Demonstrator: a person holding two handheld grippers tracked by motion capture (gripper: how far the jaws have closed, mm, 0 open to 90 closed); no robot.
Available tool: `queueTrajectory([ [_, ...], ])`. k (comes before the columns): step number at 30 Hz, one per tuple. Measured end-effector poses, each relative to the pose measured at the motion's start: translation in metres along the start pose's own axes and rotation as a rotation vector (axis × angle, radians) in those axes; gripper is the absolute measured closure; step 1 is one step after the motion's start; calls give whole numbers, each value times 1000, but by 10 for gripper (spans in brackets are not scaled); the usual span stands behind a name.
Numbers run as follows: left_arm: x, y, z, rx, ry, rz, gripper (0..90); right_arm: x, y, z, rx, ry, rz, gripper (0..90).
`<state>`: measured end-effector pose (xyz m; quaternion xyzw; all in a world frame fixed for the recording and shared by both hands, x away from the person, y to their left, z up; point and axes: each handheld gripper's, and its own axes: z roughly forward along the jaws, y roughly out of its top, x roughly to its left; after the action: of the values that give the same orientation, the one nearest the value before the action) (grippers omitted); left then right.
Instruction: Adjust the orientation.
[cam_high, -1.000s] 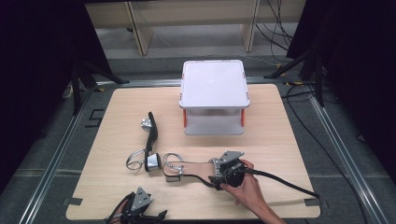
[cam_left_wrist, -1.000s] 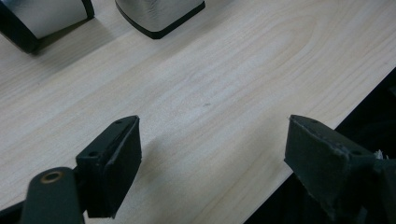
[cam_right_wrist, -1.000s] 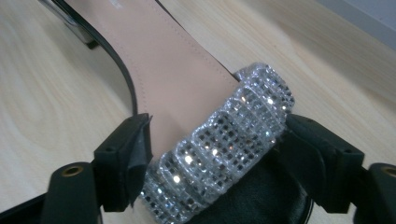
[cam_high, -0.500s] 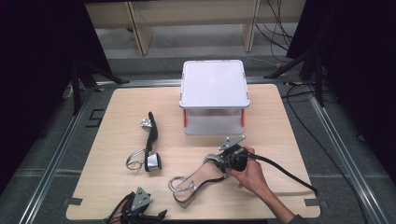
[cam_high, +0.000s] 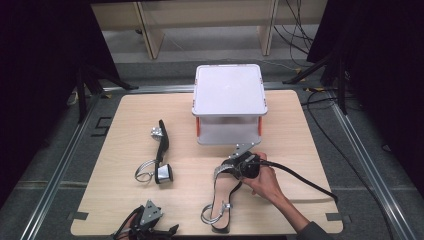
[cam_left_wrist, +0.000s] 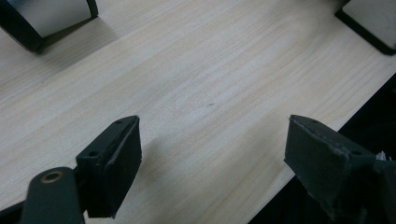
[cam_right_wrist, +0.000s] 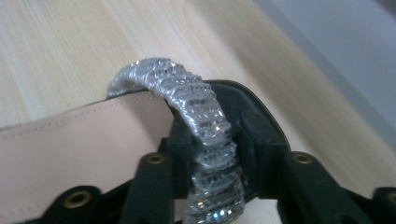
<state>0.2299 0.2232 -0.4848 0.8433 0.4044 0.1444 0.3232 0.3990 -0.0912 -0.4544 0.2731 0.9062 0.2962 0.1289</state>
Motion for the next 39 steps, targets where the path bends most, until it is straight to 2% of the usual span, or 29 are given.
queueTrajectory([
  [2, -1, 0, 0, -3, 0, -3, 184, -5, 5, 6, -5, -13, -57, 694],
  [3, -1, 0, 0, -1, -4, 3, 184, -6, 7, 7, 2, 1, -37, 694],
  [5, -1, 0, 0, 0, -3, 3, 184, -8, 10, 11, -7, 5, -32, 696],
  [9, -1, 0, -2, 0, -5, 5, 184, -10, 20, 18, -19, -16, -72, 662],
  [10, -1, 0, -2, -1, -3, 2, 184, -11, 23, 20, -27, -28, -82, 625],
  [11, 0, 0, -1, -7, -4, 8, 184, -13, 25, 19, 0, -26, -53, 510],
  [12, 0, 0, -1, -7, -4, 8, 184, -13, 25, 19, 0, -26, -53, 510],
  [13, -1, 0, -2, -1, 1, 5, 184, -13, 25, 10, 3, -62, -17, 409],
  [15, -1, 0, -3, -5, -1, 5, 184, -12, 24, 6, -2, -62, -7, 403],
  [16, -1, 0, -3, -5, 8, 5, 184, -8, 19, -14, -48, -6, 24, 391],
  [18, -1, 0, -2, -4, 5, 2, 184, -1, 13, -29, -73, 32, 80, 377],
  [19, -2, 0, -2, -11, 8, 3, 184, 4, 9, -40, -79, 55, 83, 354],
  [20, -2, 1, -3, 0, -2, 6, 184, 11, 6, -47, -82, 60, 98, 348],
  [22, -3, 1, -3, -5, 7, 12, 184, 22, 0, -56, -103, 70, 103, 345],
  [23, -3, 1, -3, -4, 7, 13, 184, 30, -4, -60, -104, 89, 129, 335],
  [24, -2, 1, -3, -9, -4, 10, 184, 31, -6, -61, -106, 109, 108, 334],
  [25, -2, 1, -4, -5, -11, 13, 184, 38, -9, -62, -110, 119, 110, 332],
  [26, -1, 0, -4, -9, -8, 17, 184, 44, -12, -62, -100, 111, 117, 322],
  [27, -2, 0, -3, -7, -3, 16, 184, 47, -14, -60, -99, 96, 82, 321],
  [30, -2, 1, -2, -8, -3, 15, 184, 55, -17, -53, -63, 98, 56, 316],
  [32, -2, 0, -2, -3, 1, 13, 184, 58, -18, -48, -56, 106, 60, 307],
  [35, -2, 0, -2, -4, -3, 15, 184, 64, -17, -42, -61, 135, 102, 295],
  [37, -2, 0, -1, -6, -2, 15, 184, 65, -17, -38, -63, 116, 110, 281],
  [39, -2, 0, -2, 1, -2, 15, 184, 65, -18, -37, -48, 94, 85, 271],
])
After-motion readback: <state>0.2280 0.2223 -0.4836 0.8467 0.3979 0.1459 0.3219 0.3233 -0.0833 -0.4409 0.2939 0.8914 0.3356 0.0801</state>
